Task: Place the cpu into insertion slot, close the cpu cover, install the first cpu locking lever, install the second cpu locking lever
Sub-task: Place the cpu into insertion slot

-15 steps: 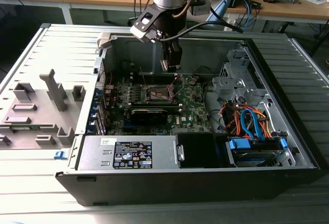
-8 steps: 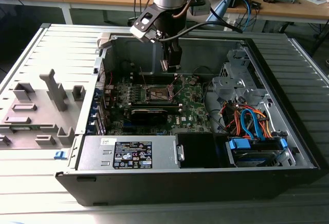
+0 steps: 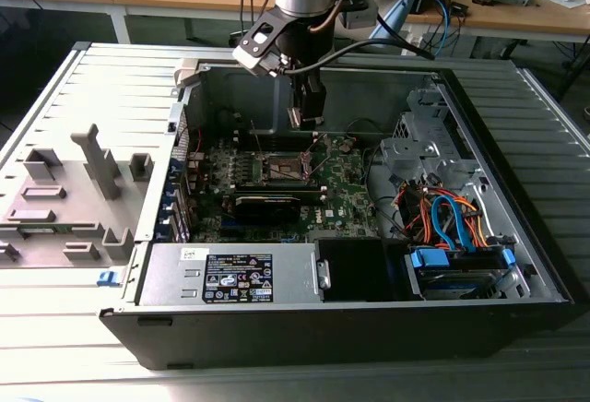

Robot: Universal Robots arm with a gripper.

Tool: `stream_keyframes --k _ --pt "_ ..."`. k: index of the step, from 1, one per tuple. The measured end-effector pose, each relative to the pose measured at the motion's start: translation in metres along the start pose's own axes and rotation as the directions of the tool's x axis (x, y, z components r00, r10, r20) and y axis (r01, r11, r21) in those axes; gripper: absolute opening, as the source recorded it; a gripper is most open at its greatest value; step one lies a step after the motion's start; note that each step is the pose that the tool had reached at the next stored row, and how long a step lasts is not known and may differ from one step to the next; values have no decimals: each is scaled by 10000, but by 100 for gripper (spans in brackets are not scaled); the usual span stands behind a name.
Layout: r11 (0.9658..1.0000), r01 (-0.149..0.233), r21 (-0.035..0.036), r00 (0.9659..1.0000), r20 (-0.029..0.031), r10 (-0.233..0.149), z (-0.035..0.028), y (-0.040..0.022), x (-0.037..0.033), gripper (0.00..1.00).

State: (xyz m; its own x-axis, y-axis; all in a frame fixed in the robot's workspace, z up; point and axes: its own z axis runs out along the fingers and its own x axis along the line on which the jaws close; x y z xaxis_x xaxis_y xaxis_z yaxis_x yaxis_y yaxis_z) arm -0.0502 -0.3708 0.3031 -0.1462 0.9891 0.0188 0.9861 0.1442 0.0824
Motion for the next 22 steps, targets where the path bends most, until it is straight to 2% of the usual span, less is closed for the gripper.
stream_keyframes --k 22 --pt "9998 -191 -4 9998 16 191 7 -1 0 54"
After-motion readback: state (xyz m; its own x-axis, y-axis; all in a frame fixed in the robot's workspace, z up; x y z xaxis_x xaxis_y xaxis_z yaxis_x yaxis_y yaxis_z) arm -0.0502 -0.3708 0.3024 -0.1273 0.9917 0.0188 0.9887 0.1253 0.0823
